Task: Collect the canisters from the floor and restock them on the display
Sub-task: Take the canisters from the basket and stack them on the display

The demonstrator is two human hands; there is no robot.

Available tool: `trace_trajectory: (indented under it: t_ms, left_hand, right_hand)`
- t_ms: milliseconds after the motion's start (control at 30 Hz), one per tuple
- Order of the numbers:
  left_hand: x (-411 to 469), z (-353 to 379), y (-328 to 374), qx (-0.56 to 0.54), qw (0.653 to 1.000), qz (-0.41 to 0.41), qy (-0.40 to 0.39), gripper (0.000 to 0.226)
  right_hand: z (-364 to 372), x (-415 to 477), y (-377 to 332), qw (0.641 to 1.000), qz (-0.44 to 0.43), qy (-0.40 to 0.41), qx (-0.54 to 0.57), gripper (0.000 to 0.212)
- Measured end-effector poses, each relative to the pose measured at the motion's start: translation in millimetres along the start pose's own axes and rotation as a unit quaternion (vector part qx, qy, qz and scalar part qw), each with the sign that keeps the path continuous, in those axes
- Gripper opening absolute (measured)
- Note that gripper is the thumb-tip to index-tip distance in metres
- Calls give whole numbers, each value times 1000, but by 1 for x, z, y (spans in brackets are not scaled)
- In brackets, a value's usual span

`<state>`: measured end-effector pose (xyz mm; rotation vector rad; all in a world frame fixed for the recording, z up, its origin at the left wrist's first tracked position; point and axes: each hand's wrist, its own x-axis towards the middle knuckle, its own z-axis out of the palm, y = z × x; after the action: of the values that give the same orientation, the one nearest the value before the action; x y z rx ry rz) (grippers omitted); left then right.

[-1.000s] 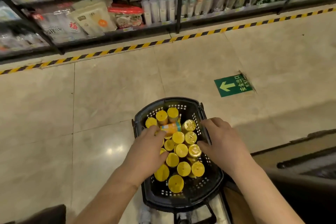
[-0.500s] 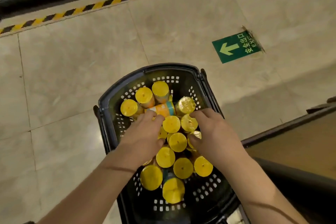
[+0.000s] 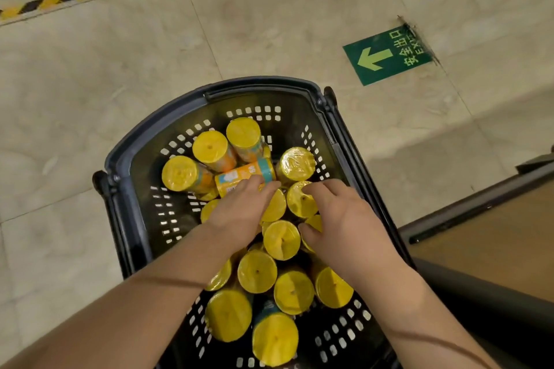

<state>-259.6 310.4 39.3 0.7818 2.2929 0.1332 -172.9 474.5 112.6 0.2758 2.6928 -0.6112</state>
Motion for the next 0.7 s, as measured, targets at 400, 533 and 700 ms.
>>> trace_trajectory:
  t_ms: [400,533,700]
  left_hand:
    - [-44,22,-29,-295,930,-21,218,79]
    - [-70,0,-36,-408,867,-38,285,79]
    - [-82,-31,-44,-418,842,-41,337,80]
  right_hand:
    - [7,43,-10,999,-12,42,-16,46]
    - [18,72,-12,997,-9,39,-65,63]
    - [34,103,-15,973,-23,-47,-226,72]
